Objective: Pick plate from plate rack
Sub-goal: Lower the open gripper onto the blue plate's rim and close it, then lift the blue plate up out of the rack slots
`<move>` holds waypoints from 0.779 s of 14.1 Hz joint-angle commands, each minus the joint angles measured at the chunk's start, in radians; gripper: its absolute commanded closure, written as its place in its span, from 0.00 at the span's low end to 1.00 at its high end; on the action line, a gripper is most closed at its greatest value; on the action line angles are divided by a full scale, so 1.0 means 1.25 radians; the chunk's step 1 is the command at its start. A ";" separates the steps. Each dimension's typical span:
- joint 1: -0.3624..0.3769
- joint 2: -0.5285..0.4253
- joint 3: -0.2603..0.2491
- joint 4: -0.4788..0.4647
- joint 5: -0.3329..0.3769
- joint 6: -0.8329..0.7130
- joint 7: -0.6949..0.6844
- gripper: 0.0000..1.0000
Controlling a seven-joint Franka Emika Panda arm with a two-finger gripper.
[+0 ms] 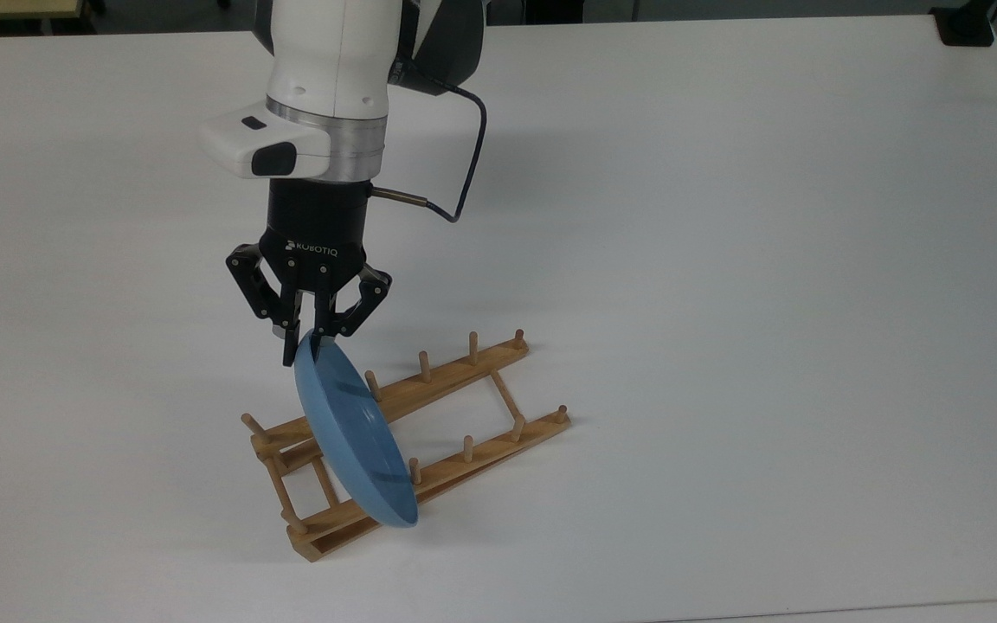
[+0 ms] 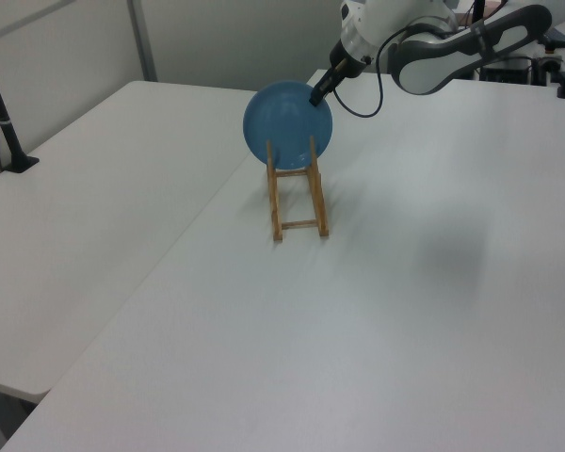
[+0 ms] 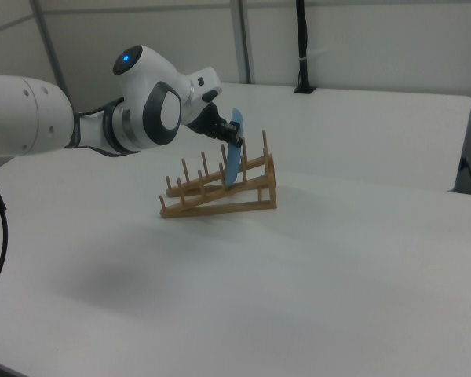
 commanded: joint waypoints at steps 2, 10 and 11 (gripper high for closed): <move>-0.009 -0.017 -0.002 0.025 -0.017 0.009 0.019 0.88; -0.033 -0.173 0.010 0.025 0.153 -0.329 -0.127 0.99; -0.038 -0.187 0.011 0.026 0.186 -0.394 -0.184 0.99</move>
